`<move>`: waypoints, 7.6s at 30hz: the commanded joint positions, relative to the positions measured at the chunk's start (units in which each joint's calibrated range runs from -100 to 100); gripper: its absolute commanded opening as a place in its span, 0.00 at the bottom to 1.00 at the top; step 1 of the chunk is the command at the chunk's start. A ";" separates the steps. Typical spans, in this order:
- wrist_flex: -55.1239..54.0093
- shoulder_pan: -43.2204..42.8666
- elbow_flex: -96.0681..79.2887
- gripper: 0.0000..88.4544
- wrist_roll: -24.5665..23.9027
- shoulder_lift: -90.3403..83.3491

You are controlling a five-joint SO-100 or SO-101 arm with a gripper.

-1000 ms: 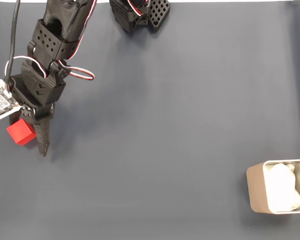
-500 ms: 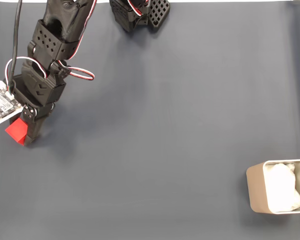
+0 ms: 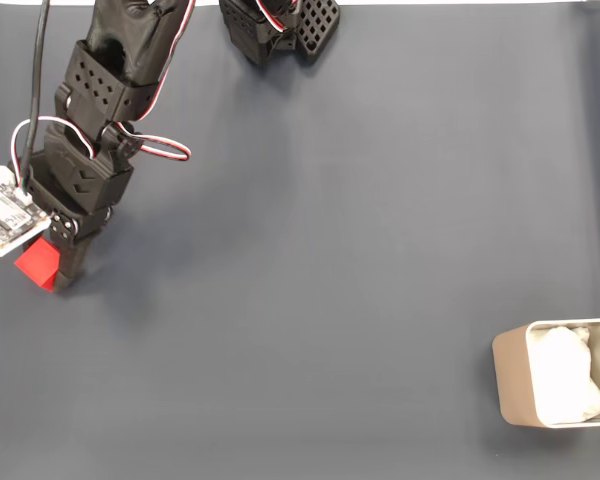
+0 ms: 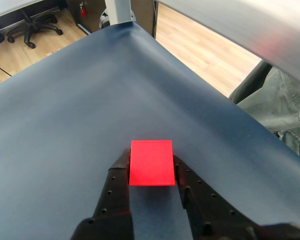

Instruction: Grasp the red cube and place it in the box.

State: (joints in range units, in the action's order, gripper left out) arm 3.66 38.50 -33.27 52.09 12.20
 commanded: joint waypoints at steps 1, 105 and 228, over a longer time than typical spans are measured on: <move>0.27 -0.86 2.25 0.00 0.15 -2.67; 23.96 -63.71 52.07 0.00 -0.34 6.69; 26.50 -38.15 -50.58 0.00 -2.69 -89.93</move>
State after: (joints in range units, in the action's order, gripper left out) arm 27.92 0.37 -69.44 49.65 -59.97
